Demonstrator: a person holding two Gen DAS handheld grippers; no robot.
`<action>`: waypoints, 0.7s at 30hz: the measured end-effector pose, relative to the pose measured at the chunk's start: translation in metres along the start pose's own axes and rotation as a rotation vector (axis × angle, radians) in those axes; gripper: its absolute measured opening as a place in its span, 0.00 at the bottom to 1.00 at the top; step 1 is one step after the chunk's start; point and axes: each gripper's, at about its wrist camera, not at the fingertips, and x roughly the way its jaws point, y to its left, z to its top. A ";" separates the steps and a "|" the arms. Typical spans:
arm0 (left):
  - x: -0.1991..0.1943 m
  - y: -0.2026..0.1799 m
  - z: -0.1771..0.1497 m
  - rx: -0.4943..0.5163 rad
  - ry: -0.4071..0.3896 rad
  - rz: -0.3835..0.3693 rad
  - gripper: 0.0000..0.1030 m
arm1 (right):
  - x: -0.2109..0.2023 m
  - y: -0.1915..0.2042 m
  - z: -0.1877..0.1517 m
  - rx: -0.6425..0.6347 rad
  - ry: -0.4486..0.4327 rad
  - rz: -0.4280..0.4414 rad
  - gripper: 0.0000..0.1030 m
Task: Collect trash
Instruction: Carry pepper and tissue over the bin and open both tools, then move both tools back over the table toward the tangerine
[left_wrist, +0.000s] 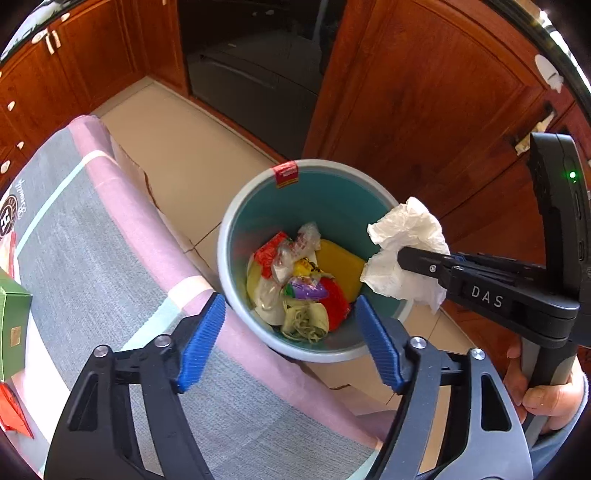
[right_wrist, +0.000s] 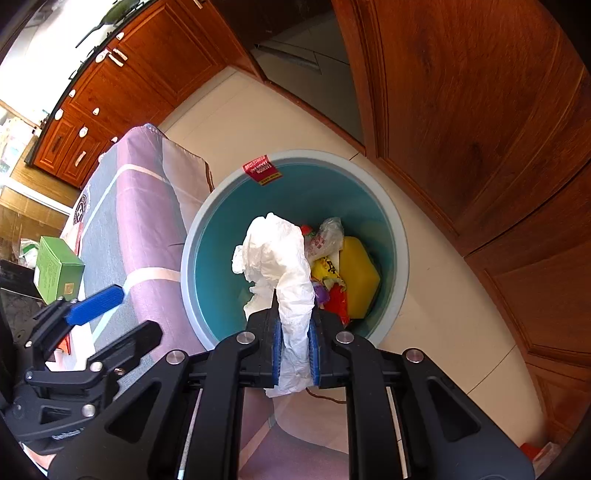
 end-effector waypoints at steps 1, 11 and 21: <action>-0.002 0.002 -0.001 -0.005 -0.001 -0.001 0.78 | 0.001 0.000 0.000 0.000 0.001 -0.001 0.12; -0.018 0.013 -0.019 -0.037 -0.003 0.011 0.94 | 0.003 0.008 -0.002 0.013 0.004 -0.001 0.76; -0.026 0.025 -0.043 -0.063 0.006 0.002 0.94 | 0.005 0.029 -0.017 -0.006 0.054 -0.037 0.76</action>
